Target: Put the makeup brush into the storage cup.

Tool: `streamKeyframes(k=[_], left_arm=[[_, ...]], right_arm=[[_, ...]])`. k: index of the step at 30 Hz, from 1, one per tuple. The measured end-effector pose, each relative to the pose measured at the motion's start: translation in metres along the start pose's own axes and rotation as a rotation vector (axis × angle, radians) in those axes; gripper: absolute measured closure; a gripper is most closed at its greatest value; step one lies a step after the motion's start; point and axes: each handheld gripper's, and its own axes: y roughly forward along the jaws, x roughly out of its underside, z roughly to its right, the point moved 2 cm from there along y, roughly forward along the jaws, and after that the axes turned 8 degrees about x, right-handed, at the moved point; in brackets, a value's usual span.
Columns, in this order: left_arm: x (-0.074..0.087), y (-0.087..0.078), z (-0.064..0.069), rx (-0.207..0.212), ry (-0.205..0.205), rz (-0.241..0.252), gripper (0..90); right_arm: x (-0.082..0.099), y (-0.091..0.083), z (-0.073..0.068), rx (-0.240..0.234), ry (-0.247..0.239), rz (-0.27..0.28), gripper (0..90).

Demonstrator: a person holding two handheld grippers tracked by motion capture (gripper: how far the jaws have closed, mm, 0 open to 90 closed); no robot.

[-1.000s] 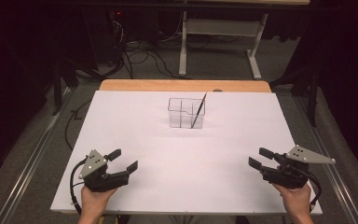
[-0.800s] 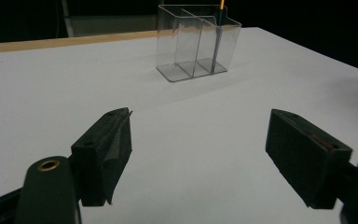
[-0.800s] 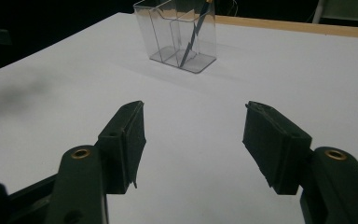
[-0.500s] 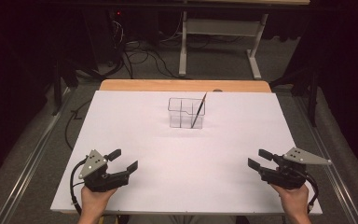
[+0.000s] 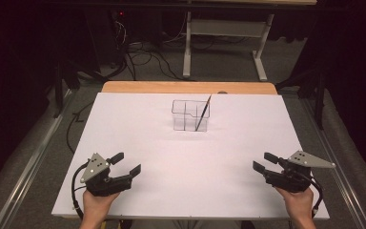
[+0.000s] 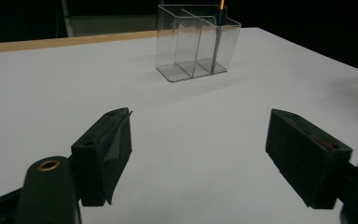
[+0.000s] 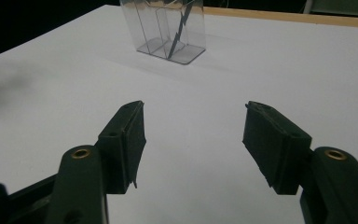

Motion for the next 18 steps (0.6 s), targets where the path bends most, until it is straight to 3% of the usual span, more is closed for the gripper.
streamKeyframes(k=[18], left_arm=[[0.0, 0.001, 0.0, 0.005, -0.002, -0.002, 22.7]], right_arm=[[0.011, 0.007, 0.006, 0.064, -0.021, 0.01, 40.0]])
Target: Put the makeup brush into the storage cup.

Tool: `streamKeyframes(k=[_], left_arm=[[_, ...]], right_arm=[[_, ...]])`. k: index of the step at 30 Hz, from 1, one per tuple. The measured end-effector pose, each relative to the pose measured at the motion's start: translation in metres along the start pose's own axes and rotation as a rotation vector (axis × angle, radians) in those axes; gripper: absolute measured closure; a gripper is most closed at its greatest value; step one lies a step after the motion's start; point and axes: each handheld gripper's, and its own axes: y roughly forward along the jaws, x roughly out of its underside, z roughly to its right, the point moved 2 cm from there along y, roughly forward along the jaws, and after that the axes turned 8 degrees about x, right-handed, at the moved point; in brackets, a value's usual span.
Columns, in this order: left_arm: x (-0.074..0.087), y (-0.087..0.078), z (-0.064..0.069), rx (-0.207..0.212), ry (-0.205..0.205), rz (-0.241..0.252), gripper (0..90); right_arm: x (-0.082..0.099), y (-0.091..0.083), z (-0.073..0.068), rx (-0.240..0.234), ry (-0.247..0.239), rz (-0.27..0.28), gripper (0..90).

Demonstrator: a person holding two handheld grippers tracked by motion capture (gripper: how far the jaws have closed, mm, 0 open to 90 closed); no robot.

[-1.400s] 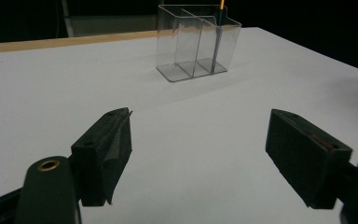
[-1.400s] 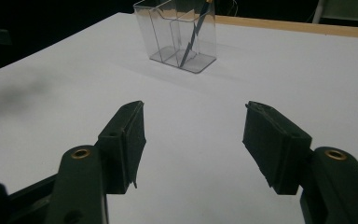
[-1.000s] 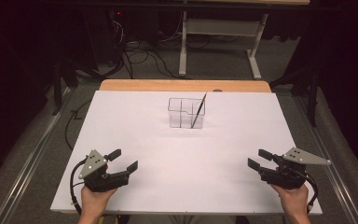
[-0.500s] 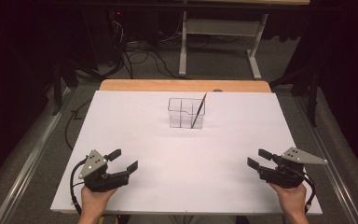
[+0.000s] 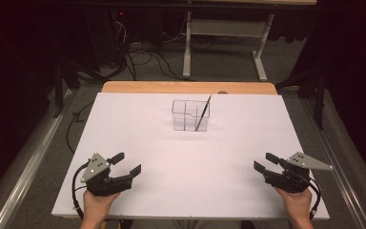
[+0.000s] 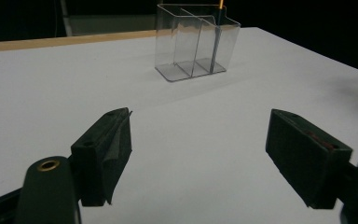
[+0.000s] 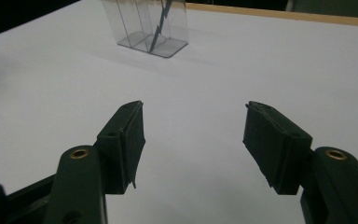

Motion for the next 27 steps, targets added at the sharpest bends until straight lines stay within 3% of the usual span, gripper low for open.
streamKeyframes(k=[2, 9, 27], left_arm=[[0.0, 0.001, 0.0, 0.0, 0.002, -0.001, 22.7], [0.0, 0.0, 0.001, -0.002, 0.003, -0.002, 22.7], [0.0, 0.0, -0.002, -0.009, -0.005, -0.002, 22.7]], right_arm=[[0.002, 0.001, 0.0, 0.016, -0.021, -0.003, 39.6], [0.006, 0.003, 0.0, 0.024, -0.022, 0.001, 38.9], [0.014, 0.005, 0.003, 0.049, 0.004, 0.004, 38.6]])
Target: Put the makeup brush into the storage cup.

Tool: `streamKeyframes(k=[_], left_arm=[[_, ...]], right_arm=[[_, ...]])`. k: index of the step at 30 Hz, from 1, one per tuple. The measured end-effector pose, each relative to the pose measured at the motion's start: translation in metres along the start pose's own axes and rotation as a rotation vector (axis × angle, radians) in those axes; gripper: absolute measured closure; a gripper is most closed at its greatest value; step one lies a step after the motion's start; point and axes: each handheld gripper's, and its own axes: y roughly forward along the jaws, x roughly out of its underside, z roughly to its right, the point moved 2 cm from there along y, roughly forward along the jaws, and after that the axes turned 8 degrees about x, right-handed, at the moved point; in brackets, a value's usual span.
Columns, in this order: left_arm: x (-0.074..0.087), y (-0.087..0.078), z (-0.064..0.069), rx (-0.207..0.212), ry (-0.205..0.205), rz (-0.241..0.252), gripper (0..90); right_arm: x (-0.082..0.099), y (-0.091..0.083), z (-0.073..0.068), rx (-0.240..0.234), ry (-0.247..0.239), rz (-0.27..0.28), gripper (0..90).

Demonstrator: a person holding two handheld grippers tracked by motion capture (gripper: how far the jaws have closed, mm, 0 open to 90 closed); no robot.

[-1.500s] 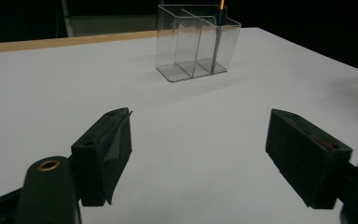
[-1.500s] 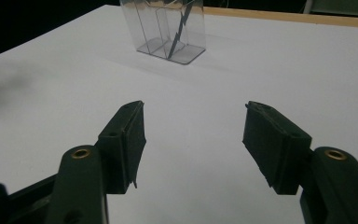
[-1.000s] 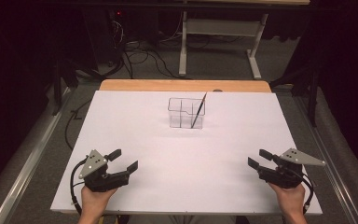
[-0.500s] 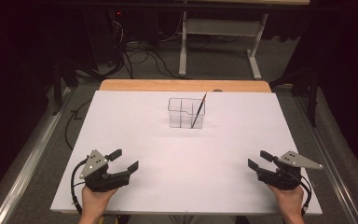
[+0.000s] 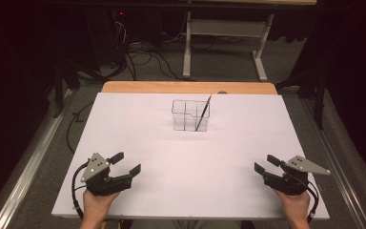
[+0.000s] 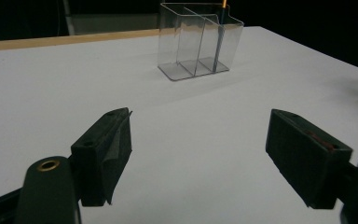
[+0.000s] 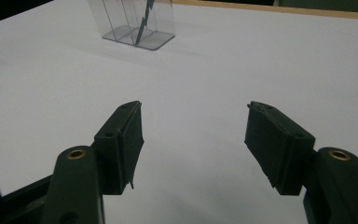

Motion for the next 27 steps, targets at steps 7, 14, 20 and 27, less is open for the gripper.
streamKeyframes(k=[7, 14, 20, 27], left_arm=[[0.0001, 0.0003, 0.0001, 0.001, 0.004, -0.005, 22.7], [0.0, 0.0001, 0.0003, 0.002, 0.005, -0.003, 22.8], [0.0001, 0.0001, 0.0, 0.002, 0.005, -0.005, 22.8], [-0.0003, 0.0004, 0.0004, 0.003, 0.007, -0.004, 22.8]], right_arm=[[0.0027, 0.0017, 0.0006, -0.002, 0.007, -0.018, 38.4], [0.0053, 0.0035, 0.0029, 0.016, -0.007, -0.035, 38.3], [0.0067, 0.003, 0.0055, 0.029, 0.0, -0.035, 38.3], [0.0075, 0.0035, 0.005, 0.032, -0.005, -0.041, 38.2]])
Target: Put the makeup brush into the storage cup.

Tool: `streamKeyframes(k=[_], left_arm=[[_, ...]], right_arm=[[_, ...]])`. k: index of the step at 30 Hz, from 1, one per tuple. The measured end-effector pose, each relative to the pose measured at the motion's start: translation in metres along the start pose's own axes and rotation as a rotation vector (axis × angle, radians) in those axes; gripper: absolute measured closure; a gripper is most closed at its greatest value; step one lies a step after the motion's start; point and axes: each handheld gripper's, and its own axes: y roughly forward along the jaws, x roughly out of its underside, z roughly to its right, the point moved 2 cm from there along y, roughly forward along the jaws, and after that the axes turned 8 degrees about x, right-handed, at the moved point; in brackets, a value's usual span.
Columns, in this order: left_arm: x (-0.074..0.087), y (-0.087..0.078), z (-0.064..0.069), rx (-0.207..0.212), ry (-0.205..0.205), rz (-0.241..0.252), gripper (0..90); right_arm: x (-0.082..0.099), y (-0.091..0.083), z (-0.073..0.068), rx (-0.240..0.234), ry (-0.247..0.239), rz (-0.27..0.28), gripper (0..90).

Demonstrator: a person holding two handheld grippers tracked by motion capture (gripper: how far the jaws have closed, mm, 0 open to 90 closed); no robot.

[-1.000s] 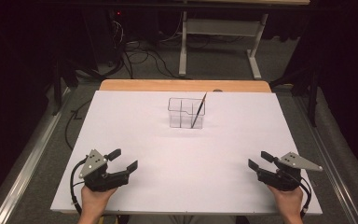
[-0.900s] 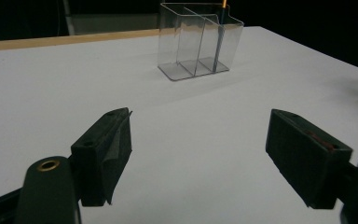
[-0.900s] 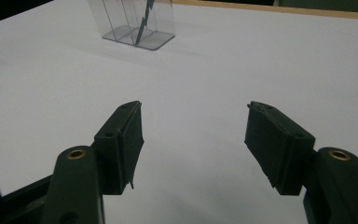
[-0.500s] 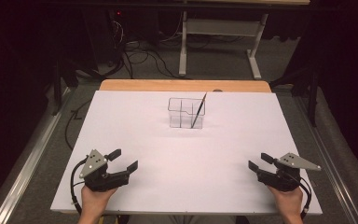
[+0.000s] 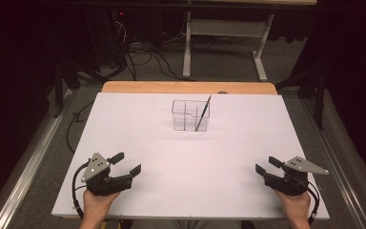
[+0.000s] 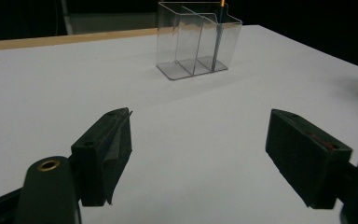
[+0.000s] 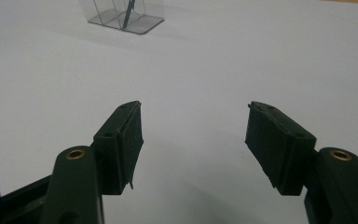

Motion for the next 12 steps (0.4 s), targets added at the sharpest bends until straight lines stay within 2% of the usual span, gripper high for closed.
streamKeyframes(k=[12], left_arm=[[-0.0002, 0.0001, -0.0001, 0.0, 0.0, -0.001, 23.1]], right_arm=[[-0.0001, -0.001, -0.0002, 0.006, -0.003, 0.01, 38.2]])
